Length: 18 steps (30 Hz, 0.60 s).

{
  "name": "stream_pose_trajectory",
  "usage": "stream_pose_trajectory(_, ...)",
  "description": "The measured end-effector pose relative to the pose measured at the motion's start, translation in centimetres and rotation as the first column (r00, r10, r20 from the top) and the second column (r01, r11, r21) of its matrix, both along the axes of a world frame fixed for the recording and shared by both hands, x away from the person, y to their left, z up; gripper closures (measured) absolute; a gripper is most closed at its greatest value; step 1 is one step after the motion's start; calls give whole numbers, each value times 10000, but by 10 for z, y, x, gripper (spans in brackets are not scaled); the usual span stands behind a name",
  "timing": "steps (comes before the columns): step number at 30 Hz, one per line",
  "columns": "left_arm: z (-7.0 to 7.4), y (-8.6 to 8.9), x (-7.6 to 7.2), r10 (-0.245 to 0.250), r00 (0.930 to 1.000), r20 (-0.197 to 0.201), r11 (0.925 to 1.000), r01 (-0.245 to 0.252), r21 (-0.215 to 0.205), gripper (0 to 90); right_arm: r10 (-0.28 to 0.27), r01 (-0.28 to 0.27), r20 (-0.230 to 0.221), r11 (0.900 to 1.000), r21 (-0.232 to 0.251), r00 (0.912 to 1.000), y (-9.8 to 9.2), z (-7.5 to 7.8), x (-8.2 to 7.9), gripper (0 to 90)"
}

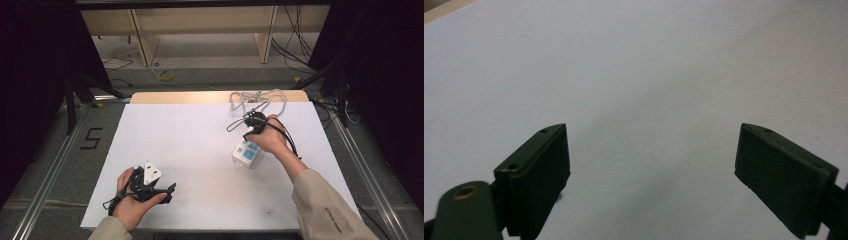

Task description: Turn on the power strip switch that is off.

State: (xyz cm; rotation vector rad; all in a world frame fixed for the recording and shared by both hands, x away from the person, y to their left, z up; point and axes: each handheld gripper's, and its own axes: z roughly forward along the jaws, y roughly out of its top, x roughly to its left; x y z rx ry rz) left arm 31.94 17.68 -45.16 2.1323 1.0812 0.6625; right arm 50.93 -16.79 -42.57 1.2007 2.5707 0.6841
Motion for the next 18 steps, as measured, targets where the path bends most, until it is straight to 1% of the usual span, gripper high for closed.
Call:
stream_pose_trajectory(6, 0, -1, 0, 16, 10000, 6, 10000, -16, -8, 140, 54, -53, -31, 9999, 148, 10000, -2, 3, -5, 767)
stream_pose_trajectory(11, 0, -1, 0, 9, 10000, -12, 10000, -9, 26, 140, 42, -43, 48, 9997, 260, 10000, -6, 7, -9, 737)
stream_pose_trajectory(15, 0, -2, 0, -59, 10000, -38, 9999, 60, 90, 140, -11, 8, 70, 9993, 379, 10000, -10, 8, -12, 716)
stream_pose_trajectory(18, 0, -2, 0, -36, 10000, -23, 10000, 36, 57, 140, -93, 89, 79, 9987, 495, 9999, -13, 8, -15, 690)
